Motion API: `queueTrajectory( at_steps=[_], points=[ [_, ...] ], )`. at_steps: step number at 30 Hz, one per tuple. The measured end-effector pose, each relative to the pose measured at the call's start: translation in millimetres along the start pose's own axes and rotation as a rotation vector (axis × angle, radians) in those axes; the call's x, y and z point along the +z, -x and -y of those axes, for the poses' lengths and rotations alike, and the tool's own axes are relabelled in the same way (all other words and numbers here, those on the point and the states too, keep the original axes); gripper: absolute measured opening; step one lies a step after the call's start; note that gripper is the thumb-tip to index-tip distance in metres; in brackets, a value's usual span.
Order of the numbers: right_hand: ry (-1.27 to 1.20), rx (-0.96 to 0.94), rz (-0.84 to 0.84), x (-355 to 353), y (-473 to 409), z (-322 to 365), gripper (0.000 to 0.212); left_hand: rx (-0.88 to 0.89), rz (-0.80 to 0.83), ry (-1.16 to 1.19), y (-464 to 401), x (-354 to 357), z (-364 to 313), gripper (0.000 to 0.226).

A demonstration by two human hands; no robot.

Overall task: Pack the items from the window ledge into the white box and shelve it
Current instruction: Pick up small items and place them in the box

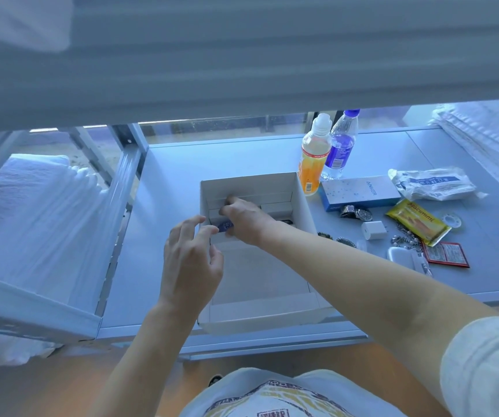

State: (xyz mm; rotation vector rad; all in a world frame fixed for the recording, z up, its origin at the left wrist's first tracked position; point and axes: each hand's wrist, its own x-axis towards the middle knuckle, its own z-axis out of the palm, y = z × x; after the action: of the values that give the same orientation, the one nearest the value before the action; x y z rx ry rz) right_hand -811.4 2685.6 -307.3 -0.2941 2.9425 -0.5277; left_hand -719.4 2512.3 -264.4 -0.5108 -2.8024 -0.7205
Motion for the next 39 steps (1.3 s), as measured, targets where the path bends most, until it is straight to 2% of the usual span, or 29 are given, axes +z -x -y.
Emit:
queueTrajectory(
  at_steps=[10,19,26,33,39],
  points=[
    [0.046,-0.046,0.003,-8.0,15.7,7.3,0.034,-0.020,0.028,-0.030,3.6,-6.9,-2.3,0.036],
    [0.076,-0.148,-0.224,-47.3,74.6,-3.1,0.054,-0.016,0.007,-0.013,-1.6,-16.7,-15.2,0.036],
    [-0.147,-0.010,-0.468,-69.4,144.6,-48.8,0.047,0.019,-0.054,0.018,-6.1,-14.1,-46.4,0.033],
    [-0.287,0.040,-0.487,-67.6,204.9,-96.4,0.041,0.084,-0.005,0.057,-3.1,12.7,-103.2,0.030],
    [-0.301,0.099,-0.474,-64.8,248.4,-137.3,0.040,0.160,0.029,0.103,7.9,40.2,-153.7,0.028]
  ],
)
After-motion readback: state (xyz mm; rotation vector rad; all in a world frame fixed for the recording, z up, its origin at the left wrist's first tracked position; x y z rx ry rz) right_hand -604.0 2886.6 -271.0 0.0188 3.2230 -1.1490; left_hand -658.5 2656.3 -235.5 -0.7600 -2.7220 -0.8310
